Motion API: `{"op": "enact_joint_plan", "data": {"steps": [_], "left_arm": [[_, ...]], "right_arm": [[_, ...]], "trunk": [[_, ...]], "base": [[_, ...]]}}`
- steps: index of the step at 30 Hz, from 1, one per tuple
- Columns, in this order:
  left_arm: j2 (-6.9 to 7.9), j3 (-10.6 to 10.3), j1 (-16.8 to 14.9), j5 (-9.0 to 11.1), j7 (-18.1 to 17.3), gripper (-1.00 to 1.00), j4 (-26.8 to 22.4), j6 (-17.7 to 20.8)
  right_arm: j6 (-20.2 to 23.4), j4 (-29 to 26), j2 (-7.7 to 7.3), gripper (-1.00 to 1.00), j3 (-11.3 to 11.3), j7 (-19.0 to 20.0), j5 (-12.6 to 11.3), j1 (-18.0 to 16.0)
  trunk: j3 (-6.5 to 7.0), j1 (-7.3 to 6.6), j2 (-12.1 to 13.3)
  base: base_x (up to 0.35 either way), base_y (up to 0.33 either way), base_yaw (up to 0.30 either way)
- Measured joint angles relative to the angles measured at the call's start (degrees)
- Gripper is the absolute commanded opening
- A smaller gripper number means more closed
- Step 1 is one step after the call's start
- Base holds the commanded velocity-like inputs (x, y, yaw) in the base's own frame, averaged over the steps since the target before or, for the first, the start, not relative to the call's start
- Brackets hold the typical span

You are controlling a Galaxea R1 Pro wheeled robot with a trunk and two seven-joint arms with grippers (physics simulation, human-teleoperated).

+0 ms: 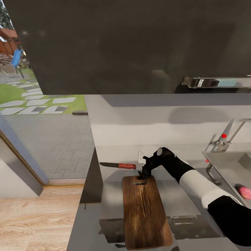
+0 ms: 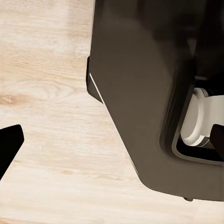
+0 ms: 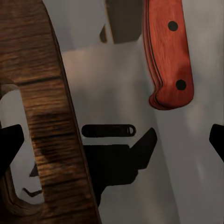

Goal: In the kitchen, take the Vidalia onion out of the sink, dice it on the chopping board with the paring knife, put the diced onion into the bowl on the countertop, then place both the paring knife and the chopping board into the sink.

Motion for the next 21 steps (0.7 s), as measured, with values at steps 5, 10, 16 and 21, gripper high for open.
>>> {"op": "enact_joint_plan", "data": {"steps": [5, 10, 16, 21], "left_arm": [[0.0, 0.0, 0.0, 0.0, 0.0, 1.0, 0.0, 0.0], [0.0, 0.0, 0.0, 0.0, 0.0, 1.0, 0.0, 0.0], [0.0, 0.0, 0.0, 0.0, 0.0, 1.0, 0.0, 0.0], [0.0, 0.0, 0.0, 0.0, 0.0, 1.0, 0.0, 0.0]], "right_arm": [[0.0, 0.0, 0.35, 1.0, 0.0, 0.0, 0.0, 0.1], [0.0, 0.1, 0.42, 1.0, 0.0, 0.0, -0.1, 0.1], [0.0, 0.1, 0.38, 1.0, 0.0, 0.0, -0.1, 0.2], [0.0, 0.1, 0.36, 1.0, 0.0, 0.0, -0.1, 0.3]], "trunk": [[0.0, 0.0, 0.0], [0.0, 0.0, 0.0], [0.0, 0.0, 0.0], [0.0, 0.0, 0.0]], "base": [[0.0, 0.0, 0.0], [0.0, 0.0, 0.0], [0.0, 0.0, 0.0], [0.0, 0.0, 0.0]]}}
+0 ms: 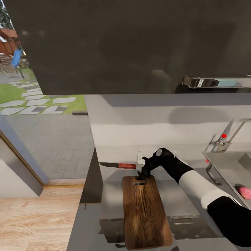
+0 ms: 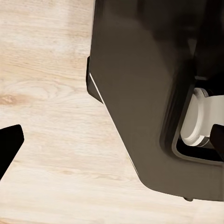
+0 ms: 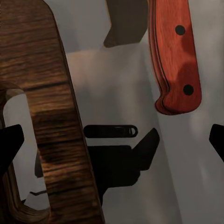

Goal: In the kitchen, take the Vidalia onion out of the sink, dice it on the chopping board with the paring knife, put the diced onion into the bowl on the countertop, then place both the paring knife and the chopping board into the sink.

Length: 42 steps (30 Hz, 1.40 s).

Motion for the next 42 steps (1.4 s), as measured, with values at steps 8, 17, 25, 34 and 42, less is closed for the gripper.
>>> {"op": "enact_joint_plan", "data": {"steps": [8, 17, 25, 34, 42], "left_arm": [[0.0, 0.0, 0.0, 0.0, 0.0, 1.0, 0.0, 0.0], [0.0, 0.0, 0.0, 0.0, 0.0, 1.0, 0.0, 0.0], [0.0, 0.0, 0.0, 0.0, 0.0, 1.0, 0.0, 0.0], [0.0, 0.0, 0.0, 0.0, 0.0, 1.0, 0.0, 0.0], [0.0, 0.0, 0.0, 0.0, 0.0, 1.0, 0.0, 0.0]], "right_arm": [[0.0, 0.1, -0.08, 1.0, 0.0, 0.0, 0.0, 0.2], [-3.0, 4.5, 0.0, 1.0, 0.0, 0.0, 0.1, 0.3], [-4.8, 5.0, -0.01, 1.0, 0.0, 0.0, 0.1, 0.3], [-4.9, 5.0, -0.09, 1.0, -0.1, 0.0, 0.1, 0.3], [-4.9, 5.4, -0.12, 1.0, -0.2, 0.0, 0.0, 0.3]], "trunk": [[0.0, 0.0, 0.0], [0.0, 0.0, 0.0], [0.0, 0.0, 0.0], [-0.1, 0.0, 0.0], [-0.4, 0.0, 0.0]], "base": [[0.0, 0.0, 0.0], [0.0, 0.0, 0.0], [0.0, 0.0, 0.0], [0.0, 0.0, 0.0], [0.0, 0.0, 0.0]]}}
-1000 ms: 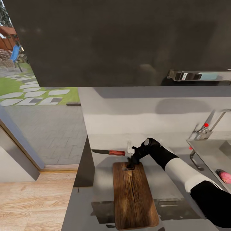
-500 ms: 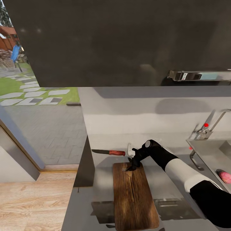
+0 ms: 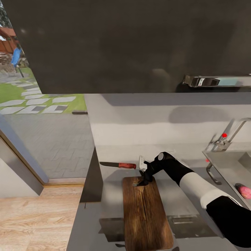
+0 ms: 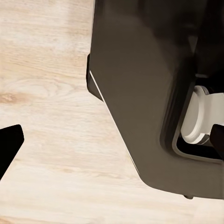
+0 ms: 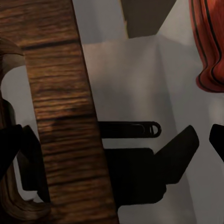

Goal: In the kitchen, take the Vidalia onion out of the sink, dice it on the chopping board with the paring knife, put the diced onion into the bowl on the countertop, then place both the paring knife and the chopping board into the sink.

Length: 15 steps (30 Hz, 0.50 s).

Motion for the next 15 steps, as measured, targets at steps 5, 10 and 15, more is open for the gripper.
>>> {"op": "enact_joint_plan", "data": {"steps": [5, 10, 15], "left_arm": [[0.0, 0.0, 0.0, 0.0, 0.0, 1.0, 0.0, 0.0], [0.0, 0.0, 0.0, 0.0, 0.0, 1.0, 0.0, 0.0], [0.0, 0.0, 0.0, 0.0, 0.0, 1.0, 0.0, 0.0]], "right_arm": [[0.2, 0.1, -0.08, 1.0, -0.2, 0.2, -0.4, -0.1], [0.1, 0.0, -0.09, 1.0, -0.2, 0.3, -0.3, -0.2], [-0.1, 0.3, -0.07, 1.0, -0.2, 0.2, -0.4, -0.3]], "trunk": [[-0.19, -0.02, 0.0], [-0.33, -0.02, 0.0], [-0.36, -0.03, -0.1]], "base": [[0.0, 0.0, 0.0], [0.0, 0.0, 0.0], [0.0, 0.0, 0.0]]}}
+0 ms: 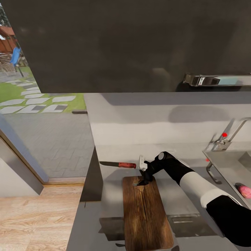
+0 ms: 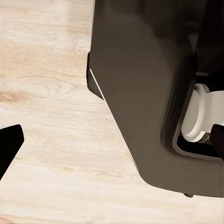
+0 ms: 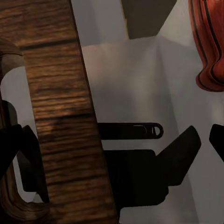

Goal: In the kitchen, take the Vidalia onion out of the sink, dice it on the chopping board with the paring knife, put the diced onion into the bowl on the countertop, then place both the paring knife and the chopping board into the sink.

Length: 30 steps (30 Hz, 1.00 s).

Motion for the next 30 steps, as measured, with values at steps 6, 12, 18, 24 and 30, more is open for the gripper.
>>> {"op": "enact_joint_plan", "data": {"steps": [6, 12, 18, 24, 30], "left_arm": [[0.0, 0.0, 0.0, 0.0, 0.0, 1.0, 0.0, 0.0], [0.0, 0.0, 0.0, 0.0, 0.0, 1.0, 0.0, 0.0], [0.0, 0.0, 0.0, 0.0, 0.0, 1.0, 0.0, 0.0], [0.0, 0.0, 0.0, 0.0, 0.0, 1.0, 0.0, 0.0], [0.0, 0.0, 0.0, 0.0, 0.0, 1.0, 0.0, 0.0]], "right_arm": [[-0.2, -0.1, -0.05, 1.0, 0.0, 0.0, 0.0, 0.1], [-0.2, 0.0, -0.02, 1.0, 0.0, 0.0, 0.0, 0.0], [-0.1, 0.6, 0.12, -1.0, 0.0, 0.0, -0.1, -0.3], [-0.1, 1.2, 0.28, -1.0, 0.0, 0.0, -0.1, -0.6], [-0.1, 1.3, 0.66, -1.0, 0.2, 0.1, 0.4, -0.7]], "trunk": [[0.0, 0.0, 0.0], [0.0, 0.0, 0.0], [0.0, -0.01, 0.0], [0.0, -0.01, 0.0], [-0.01, 0.0, 0.0]], "base": [[0.0, 0.0, 0.0], [0.0, 0.0, 0.0], [0.0, 0.0, 0.0], [0.0, 0.0, 0.0], [0.0, 0.0, 0.0]]}}
